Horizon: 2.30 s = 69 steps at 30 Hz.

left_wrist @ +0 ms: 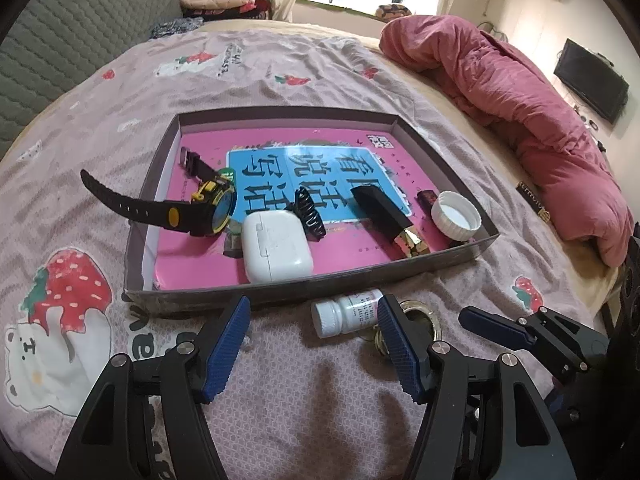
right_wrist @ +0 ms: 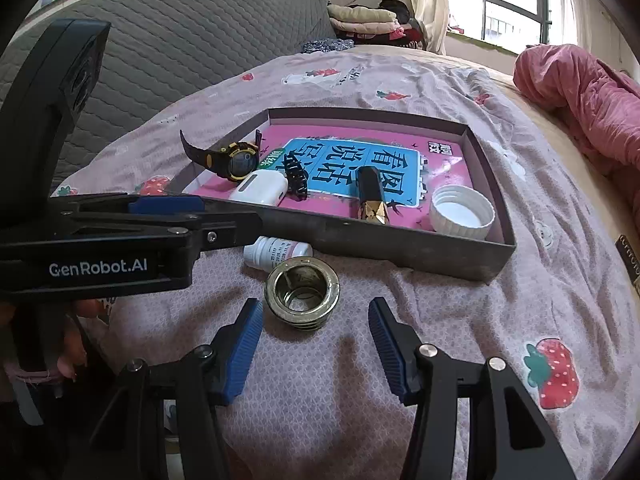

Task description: Organize rigid objects

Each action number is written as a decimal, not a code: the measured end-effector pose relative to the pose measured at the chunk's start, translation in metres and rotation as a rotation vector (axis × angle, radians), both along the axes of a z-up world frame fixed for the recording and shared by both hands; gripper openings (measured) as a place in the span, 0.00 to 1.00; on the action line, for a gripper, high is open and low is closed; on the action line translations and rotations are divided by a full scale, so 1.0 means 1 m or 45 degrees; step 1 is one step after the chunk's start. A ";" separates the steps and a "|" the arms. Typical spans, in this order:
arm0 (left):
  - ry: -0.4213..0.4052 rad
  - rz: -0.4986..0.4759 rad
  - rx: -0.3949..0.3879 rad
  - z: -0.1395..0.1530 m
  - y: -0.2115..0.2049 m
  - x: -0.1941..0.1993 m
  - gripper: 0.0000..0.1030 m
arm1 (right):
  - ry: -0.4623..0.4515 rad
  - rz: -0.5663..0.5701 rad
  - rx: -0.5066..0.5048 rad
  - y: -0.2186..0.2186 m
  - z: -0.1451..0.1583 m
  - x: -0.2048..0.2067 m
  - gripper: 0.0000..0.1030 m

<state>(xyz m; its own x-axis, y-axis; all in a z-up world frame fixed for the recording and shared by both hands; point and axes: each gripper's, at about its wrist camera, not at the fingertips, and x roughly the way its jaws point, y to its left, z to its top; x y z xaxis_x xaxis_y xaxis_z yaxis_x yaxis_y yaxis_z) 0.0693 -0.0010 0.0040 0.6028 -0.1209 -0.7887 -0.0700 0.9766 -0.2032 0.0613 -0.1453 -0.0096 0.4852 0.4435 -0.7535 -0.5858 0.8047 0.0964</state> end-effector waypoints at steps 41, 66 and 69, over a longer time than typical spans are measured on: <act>0.126 0.009 -0.154 -0.030 -0.015 0.030 0.74 | -0.090 0.066 -0.137 0.010 -0.013 -0.001 0.41; 0.176 0.041 -0.012 -0.044 -0.017 0.036 0.50 | -0.052 -0.128 -0.007 -0.026 0.007 0.023 0.42; 0.169 0.022 -0.021 -0.042 -0.019 0.034 0.50 | -0.051 -0.147 0.028 -0.029 0.010 0.028 0.42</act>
